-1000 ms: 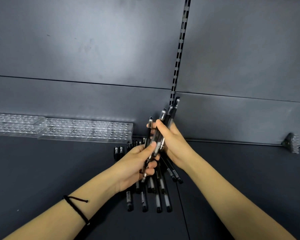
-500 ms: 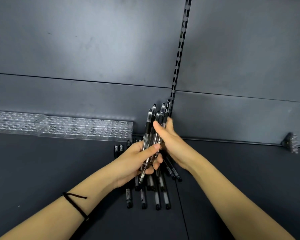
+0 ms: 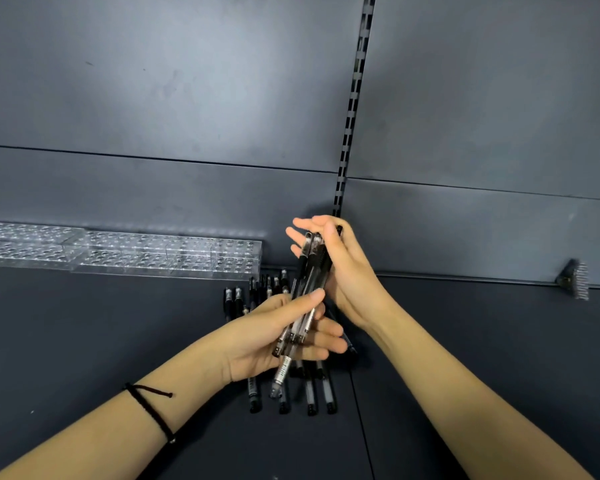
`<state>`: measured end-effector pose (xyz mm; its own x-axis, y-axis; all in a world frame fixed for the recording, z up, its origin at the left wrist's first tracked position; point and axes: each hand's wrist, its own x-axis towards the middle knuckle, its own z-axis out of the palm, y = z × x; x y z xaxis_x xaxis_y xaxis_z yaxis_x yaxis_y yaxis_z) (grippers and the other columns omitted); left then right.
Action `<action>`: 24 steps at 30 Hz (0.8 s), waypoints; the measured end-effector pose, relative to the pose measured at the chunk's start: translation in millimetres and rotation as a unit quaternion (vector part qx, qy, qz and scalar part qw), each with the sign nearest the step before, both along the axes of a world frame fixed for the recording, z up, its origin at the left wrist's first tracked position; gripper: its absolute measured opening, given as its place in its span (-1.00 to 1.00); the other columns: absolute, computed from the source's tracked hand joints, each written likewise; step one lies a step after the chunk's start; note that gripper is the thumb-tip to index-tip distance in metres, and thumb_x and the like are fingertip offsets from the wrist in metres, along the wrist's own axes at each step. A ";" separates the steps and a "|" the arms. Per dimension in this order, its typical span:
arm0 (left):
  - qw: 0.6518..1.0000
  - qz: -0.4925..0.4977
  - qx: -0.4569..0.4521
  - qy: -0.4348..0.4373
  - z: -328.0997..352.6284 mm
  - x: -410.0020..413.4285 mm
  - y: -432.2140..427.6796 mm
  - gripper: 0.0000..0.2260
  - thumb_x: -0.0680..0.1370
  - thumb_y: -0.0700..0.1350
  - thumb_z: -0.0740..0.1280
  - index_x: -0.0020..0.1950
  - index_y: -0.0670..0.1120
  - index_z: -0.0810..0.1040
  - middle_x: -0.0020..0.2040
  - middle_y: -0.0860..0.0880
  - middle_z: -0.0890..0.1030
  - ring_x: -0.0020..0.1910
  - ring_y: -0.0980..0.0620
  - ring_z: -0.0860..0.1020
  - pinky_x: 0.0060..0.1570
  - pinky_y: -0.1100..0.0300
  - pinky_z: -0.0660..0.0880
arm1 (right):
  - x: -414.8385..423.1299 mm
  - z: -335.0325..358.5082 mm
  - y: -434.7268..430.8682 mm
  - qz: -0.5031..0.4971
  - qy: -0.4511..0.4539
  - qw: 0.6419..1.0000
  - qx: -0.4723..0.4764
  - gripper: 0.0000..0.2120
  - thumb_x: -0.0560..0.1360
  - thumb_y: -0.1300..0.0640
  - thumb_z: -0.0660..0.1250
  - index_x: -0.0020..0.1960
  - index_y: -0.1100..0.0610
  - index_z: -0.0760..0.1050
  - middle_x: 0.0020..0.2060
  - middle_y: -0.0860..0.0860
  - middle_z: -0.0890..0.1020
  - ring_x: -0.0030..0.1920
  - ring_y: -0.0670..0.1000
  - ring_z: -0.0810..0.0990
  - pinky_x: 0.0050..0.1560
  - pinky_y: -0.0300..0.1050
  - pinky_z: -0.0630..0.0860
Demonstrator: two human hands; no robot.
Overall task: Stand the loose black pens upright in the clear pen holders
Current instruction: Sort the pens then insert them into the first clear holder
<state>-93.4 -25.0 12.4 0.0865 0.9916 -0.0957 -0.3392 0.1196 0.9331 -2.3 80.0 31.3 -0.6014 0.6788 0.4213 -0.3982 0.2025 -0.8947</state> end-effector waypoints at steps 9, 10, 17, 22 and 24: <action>0.991 0.118 0.000 -0.063 1.5 -17.4 12.0 -0.65 0.42 0.23 0.23 -0.10 -0.05 0.47 -0.53 0.09 0.20 -0.66 0.20 0.16 -0.67 0.34 0.13 | 16.1 -6.4 33.3 -0.095 -0.219 0.969 0.067 -0.60 0.56 -0.25 0.10 0.31 -0.11 0.37 0.25 -0.15 0.48 0.27 -0.06 0.51 0.20 -0.17 0.46; 0.987 0.141 0.005 -0.071 1.6 -22.3 13.4 -0.66 0.42 0.24 0.23 -0.14 -0.04 0.45 -0.53 0.09 0.19 -0.66 0.19 0.16 -0.67 0.34 0.14 | 22.1 -11.0 38.3 -0.134 -0.311 0.933 0.118 -0.60 0.54 -0.23 0.20 0.29 -0.06 0.39 0.18 -0.11 0.51 0.21 -0.02 0.53 0.12 -0.18 0.46; 0.974 0.194 0.048 -0.109 -0.9 -35.0 14.6 -0.82 0.47 0.02 0.33 -0.16 -0.07 0.44 -0.36 0.04 0.46 -0.54 0.17 0.35 -0.59 0.34 0.31 | 31.8 -22.8 41.7 -0.101 -0.569 0.799 0.165 -0.33 0.35 -0.24 0.48 0.30 0.11 0.41 0.14 -0.01 0.48 0.13 -0.03 0.48 0.06 -0.20 0.41; 0.976 0.191 0.019 -0.101 -4.8 -31.4 14.6 -0.74 0.43 0.11 0.33 -0.07 -0.05 0.47 -0.45 0.09 0.28 -0.61 0.20 0.18 -0.64 0.36 0.14 | 33.0 -19.2 43.0 -0.108 -0.562 0.803 0.164 -0.49 0.37 -0.12 0.51 0.19 0.14 0.52 0.01 -0.04 0.53 0.06 -0.05 0.52 0.02 -0.22 0.43; 0.981 0.174 0.009 -0.090 -3.7 -30.3 13.7 -0.63 0.42 0.27 0.26 -0.10 -0.04 0.44 -0.46 0.09 0.21 -0.63 0.20 0.14 -0.65 0.35 0.09 | 33.2 -17.7 42.8 -0.114 -0.555 0.808 0.162 -0.52 0.39 -0.12 0.49 0.17 0.15 0.53 0.00 -0.03 0.55 0.04 -0.05 0.53 0.04 -0.21 0.45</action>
